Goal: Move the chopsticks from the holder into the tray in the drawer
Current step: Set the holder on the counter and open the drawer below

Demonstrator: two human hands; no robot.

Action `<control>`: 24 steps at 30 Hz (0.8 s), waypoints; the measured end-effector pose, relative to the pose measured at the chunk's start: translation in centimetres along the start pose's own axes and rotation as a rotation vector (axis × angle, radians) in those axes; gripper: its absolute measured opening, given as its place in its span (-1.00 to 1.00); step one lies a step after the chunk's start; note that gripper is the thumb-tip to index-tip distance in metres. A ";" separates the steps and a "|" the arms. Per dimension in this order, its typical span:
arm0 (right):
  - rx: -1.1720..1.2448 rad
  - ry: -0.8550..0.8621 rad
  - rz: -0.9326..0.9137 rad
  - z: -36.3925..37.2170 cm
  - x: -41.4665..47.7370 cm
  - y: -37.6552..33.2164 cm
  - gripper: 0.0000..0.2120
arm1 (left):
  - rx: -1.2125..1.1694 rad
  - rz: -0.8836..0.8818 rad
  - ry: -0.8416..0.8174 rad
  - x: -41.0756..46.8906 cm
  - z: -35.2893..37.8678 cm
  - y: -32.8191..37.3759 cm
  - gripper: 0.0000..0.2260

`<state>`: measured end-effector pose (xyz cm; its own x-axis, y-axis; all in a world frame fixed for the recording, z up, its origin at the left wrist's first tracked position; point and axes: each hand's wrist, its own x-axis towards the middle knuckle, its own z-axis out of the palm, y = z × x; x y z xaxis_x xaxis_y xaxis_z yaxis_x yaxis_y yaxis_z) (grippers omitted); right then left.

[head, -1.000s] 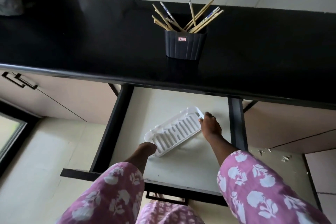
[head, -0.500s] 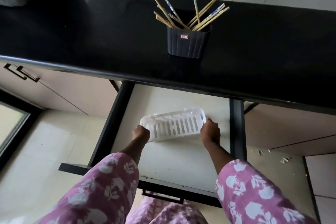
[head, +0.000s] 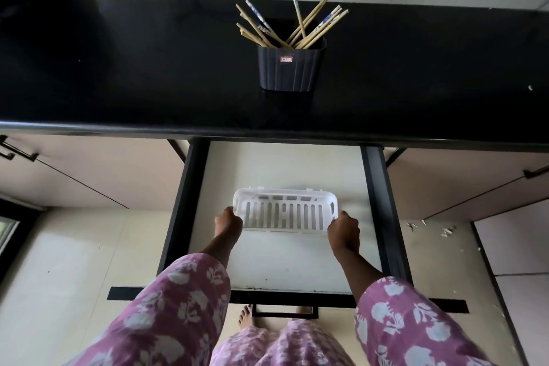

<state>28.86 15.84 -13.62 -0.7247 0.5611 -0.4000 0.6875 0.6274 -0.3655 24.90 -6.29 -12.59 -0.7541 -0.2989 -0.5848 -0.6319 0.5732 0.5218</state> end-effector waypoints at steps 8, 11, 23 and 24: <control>0.035 -0.008 0.035 0.7 -0.7 0.8 -0.80 | 0.005 0.005 0.000 -0.3 0.6 -1.2 -0.55; 0.029 -0.003 0.026 0.8 -0.6 1.1 -0.80 | 0.020 0.011 0.000 -0.6 0.7 -1.2 -0.55; -0.061 0.141 -0.031 -1.0 0.2 0.0 -0.74 | -0.018 0.040 0.140 -0.6 -0.2 0.1 -0.62; -0.086 0.189 -0.081 -1.6 0.4 -0.4 -0.74 | -0.032 0.067 0.204 -0.6 -0.9 1.0 -0.62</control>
<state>28.18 16.68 -12.24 -0.7786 0.5932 -0.2047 0.6263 0.7138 -0.3136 24.52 -6.23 -11.18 -0.8132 -0.4113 -0.4118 -0.5820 0.5734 0.5767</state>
